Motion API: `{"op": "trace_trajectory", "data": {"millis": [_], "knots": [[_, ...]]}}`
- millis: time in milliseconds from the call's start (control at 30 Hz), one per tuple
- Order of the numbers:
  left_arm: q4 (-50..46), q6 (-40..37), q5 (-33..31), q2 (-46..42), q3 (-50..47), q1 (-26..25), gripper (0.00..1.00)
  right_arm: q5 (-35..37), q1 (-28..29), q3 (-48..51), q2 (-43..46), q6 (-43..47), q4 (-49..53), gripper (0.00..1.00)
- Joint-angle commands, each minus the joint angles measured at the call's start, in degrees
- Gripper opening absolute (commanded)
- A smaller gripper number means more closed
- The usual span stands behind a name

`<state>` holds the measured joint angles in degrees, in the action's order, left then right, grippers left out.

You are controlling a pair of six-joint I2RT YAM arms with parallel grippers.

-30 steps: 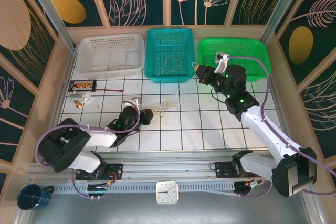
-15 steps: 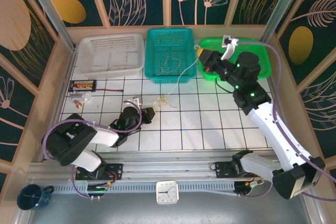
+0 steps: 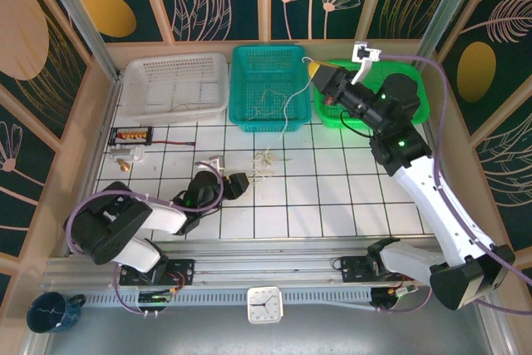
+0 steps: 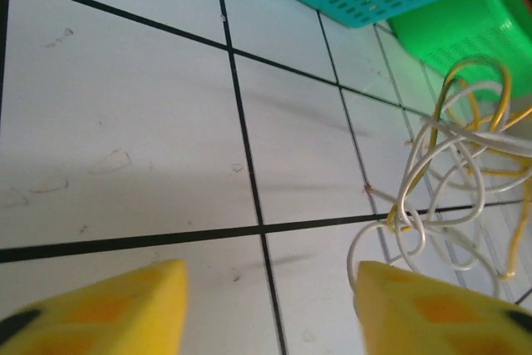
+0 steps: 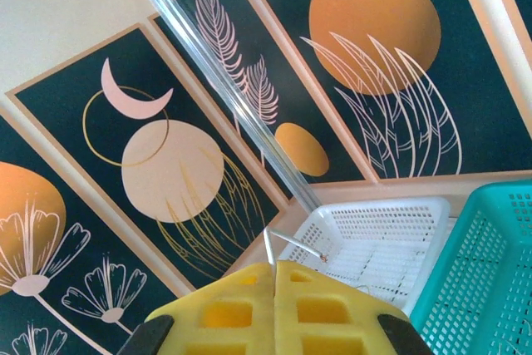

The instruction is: Untangle the cables

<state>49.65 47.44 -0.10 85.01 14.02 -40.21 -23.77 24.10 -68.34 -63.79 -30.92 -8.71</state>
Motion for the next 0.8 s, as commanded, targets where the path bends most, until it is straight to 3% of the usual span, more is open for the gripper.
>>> {"op": "trace_trajectory", "data": {"millis": [0, 100, 267, 500, 767], "knots": [[-2.81, -2.19, 0.19, -2.88, -0.13, 0.33, 0.72, -1.32, 0.49, 0.31, 0.31, 0.41, -1.42, 0.00], [-4.56, -3.76, 0.15, -5.53, -0.13, 0.23, 0.85, -1.72, 0.70, 0.31, 0.22, 0.59, -1.02, 0.00], [-8.04, -7.18, 0.73, -9.77, 1.02, 0.28, 0.97, -1.86, 1.39, 0.31, 0.23, 0.95, -0.44, 0.00], [-10.21, -13.31, 7.06, -11.98, 6.96, 0.25, 0.99, -1.55, 2.35, 0.04, 0.43, 1.30, 0.18, 0.00], [-9.54, -18.40, 15.87, -8.57, 15.92, 0.29, 0.99, 0.36, 5.63, 1.05, -0.10, 0.91, -0.58, 0.00]]}}
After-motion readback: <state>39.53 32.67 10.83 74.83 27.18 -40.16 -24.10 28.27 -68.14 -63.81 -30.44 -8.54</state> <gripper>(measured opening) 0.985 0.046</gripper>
